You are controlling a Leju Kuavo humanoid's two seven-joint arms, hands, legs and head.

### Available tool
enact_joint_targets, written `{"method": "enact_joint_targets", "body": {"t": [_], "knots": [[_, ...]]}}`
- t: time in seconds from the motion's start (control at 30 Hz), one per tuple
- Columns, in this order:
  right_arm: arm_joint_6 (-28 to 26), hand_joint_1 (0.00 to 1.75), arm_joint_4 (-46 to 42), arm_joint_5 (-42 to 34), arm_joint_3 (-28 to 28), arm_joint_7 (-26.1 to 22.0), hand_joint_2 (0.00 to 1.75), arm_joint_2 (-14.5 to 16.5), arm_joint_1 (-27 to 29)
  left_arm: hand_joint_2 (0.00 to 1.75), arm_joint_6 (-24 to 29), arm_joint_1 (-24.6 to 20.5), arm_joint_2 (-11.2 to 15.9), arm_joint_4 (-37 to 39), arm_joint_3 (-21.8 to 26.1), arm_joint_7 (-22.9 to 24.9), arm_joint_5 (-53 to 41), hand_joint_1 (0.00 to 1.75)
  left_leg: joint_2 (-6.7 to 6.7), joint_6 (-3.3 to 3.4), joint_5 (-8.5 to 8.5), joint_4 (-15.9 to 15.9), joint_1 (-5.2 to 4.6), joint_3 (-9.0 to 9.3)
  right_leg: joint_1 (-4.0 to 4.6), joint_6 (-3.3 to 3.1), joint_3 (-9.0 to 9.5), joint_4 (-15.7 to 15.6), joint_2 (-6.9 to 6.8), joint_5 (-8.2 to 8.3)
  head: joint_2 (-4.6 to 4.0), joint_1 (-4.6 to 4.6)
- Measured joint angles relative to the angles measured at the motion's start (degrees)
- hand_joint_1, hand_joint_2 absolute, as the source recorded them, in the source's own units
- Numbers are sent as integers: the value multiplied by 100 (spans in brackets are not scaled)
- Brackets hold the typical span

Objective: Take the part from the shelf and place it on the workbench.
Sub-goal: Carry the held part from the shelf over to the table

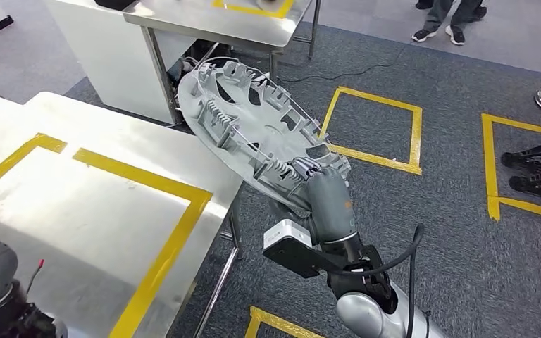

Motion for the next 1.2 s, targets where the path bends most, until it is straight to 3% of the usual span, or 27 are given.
{"method": "enact_joint_targets", "body": {"t": [0.07, 0.13, 0.17, 0.2, 0.23, 0.3, 0.37, 0.43, 0.5, 0.57, 0.63, 0.7, 0.73, 0.77, 0.83, 0.9, 0.93, 1.0, 1.03, 1.1, 1.13, 1.2], "knots": [[2, 175, 32, 4, 26, -3, 175, 27, -4, 0, -1, -19, 1, -22, -4, 3, -10, 0, -133, 62, 27, -12, 25, 3, -35, 65, -123, 275, 222, -188, 0, 37], [3, 175, 61, 4, 47, -5, 175, 36, -4, 0, -3, -46, 1, -37, -9, 8, -24, 0, -269, 99, 44, -12, 33, -9, -54, 91, -449, 982, 524, -533, 0, 108], [9, 175, 79, 3, 58, -8, 175, 38, -1, 0, -5, -54, 0, -38, -11, 13, -37, 0, -350, 110, 51, -9, 26, -19, -54, 89, -632, 1367, 587, -669, 0, 142], [21, 175, 102, -1, 71, -13, 175, 41, 1, 0, -7, -57, -1, -38, -14, 20, -59, 0, -434, 115, 54, -5, 19, -28, -52, 78, -763, 1622, 621, -721, 0, 166], [40, 175, 125, -8, 84, -21, 175, 48, 3, 0, -7, -57, -1, -38, -16, 31, -89, 0, -518, 117, 56, 1, 12, -33, -49, 58, -801, 1669, 640, -665, 0, 184], [90, 175, 169, -22, 119, -46, 175, 80, 0, 0, -7, -63, -2, -38, -20, 54, -154, 0, -682, 115, 61, 11, 7, -34, -37, -15, -575, 1122, 728, -291, 0, 214], [143, 175, 209, -28, 164, -83, 175, 140, -25, 0, -7, -79, -5, -38, -24, 73, -216, 0, -825, 83, 82, 19, 21, -59, -36, -110, -232, 380, 994, -5, 0, 220], [192, 175, 251, -28, 212, -115, 175, 206, -72, 0, -7, -94, -8, -37, -34, 94, -273, 0, -949, 9, 127, 16, 68, -120, -20, -165, -71, 74, 1150, 35, 0, 230], [248, 175, 307, -26, 259, -127, 175, 284, -133, 0, -7, -106, -12, -37, -49, 111, -327, 0, -1040, -70, 171, -5, 102, -169, -12, -188, -25, -13, 1039, 71, 0, 265], [313, 175, 400, -27, 316, -140, 175, 400, -200, 0, -5, -146, -17, -35, -69, 117, -373, 0, -791, -114, 74, 133, 69, -275, -33, -221, 40, -152, 886, 137, 0, 232], [370, 175, 518, -42, 390, -173, 175, 511, -252, 0, -4, -202, -26, -24, -103, 119, -398, 0, -389, -144, -221, 691, 40, -563, -36, -243, 71, -228, 731, 173, 0, 149], [424, 175, 651, -92, 464, -226, 175, 596, -273, 0, -5, -226, -33, -1, -141, 124, -420, 0, -244, -187, -445, 1314, 56, -858, -33, -244, 56, -224, 569, 170, 0, 94], [450, 175, 731, -129, 504, -251, 175, 641, -279, 0, -5, -234, -35, 13, -162, 127, -429, 0, -216, -209, -432, 1401, 69, -888, -35, -238, 49, -217, 486, 165, 0, 72], [472, 175, 815, -165, 547, -278, 175, 690, -285, 0, -5, -248, -37, 27, -185, 131, -437, 0, -184, -232, -331, 1276, 84, -804, -39, -224, 45, -205, 406, 155, 0, 50], [502, 175, 996, -226, 639, -333, 175, 798, -297, 0, -7, -285, -46, 54, -233, 132, -445, 0, -5, -270, -67, 594, 99, -394, -46, -176, 38, -160, 264, 123, 0, 8], [527, 175, 1159, -289, 705, -401, 175, 901, -315, 0, -7, -325, -64, 72, -272, 130, -446, 0, 132, -220, 32, 80, 79, -72, -20, -104, 8, -85, 159, 74, 0, -32], [546, 175, 1242, -327, 731, -432, 175, 954, -333, 0, -6, -345, -74, 78, -285, 130, -443, 0, 136, -171, 20, 1, 62, -30, -4, -74, -5, -58, 108, 60, 0, -31], [580, 175, 1423, -384, 772, -479, 175, 1068, -392, 0, -6, -375, -89, 93, -315, 128, -433, 0, -4, -66, 43, 13, 53, -54, 5, -22, -26, -33, 3, 41, 0, 2], [591, 175, 1513, -407, 789, -491, 175, 1124, -428, 0, -7, -385, -97, 100, -330, 126, -428, 0, -66, -33, 55, 14, 59, -64, -6, 10, -55, 12, 30, 1, 0, 22], [608, 175, 1678, -449, 821, -514, 175, 1214, -495, 0, -9, -421, -115, 116, -363, 113, -409, 0, -192, 26, 79, 11, 77, -70, -36, 64, -241, 401, 269, -232, 0, 71], [623, 175, 1764, -476, 838, -522, 175, 1245, -522, 0, -11, -445, -125, 125, -378, 104, -390, 0, -256, 46, 87, 12, 76, -76, -47, 77, -405, 763, 429, -403, 0, 105], [672, 175, 1969, -543, 869, -530, 175, 1300, -568, 0, -14, -477, -140, 151, -411, 82, -336, 0, -405, 74, 101, 14, 57, -93, -48, 65, -767, 1505, 585, -652, 0, 170]]}}
